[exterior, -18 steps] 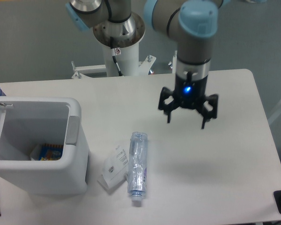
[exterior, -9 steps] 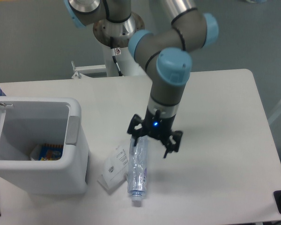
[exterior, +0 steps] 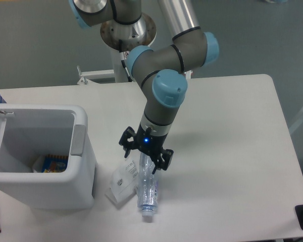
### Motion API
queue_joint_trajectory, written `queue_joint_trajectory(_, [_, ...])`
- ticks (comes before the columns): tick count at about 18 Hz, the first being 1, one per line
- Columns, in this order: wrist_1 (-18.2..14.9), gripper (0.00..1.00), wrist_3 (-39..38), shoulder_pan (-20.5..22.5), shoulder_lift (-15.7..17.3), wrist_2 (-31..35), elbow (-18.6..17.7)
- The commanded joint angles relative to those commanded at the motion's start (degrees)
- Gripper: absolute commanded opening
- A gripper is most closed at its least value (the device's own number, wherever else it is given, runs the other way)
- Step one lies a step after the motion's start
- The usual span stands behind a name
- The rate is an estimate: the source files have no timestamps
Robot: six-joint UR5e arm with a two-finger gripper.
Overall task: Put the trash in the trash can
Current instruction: 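Lower the gripper onto the white paper packet and close on it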
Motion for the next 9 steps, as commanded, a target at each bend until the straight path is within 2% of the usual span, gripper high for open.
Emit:
queue_joint_trajectory(6, [1.0,1.00,1.3,-2.7,-1.1,0.2,-1.9])
queue_joint_trajectory(9, [2.3,1.00,1.1,-4.2,-3.2,0.2,-2.0])
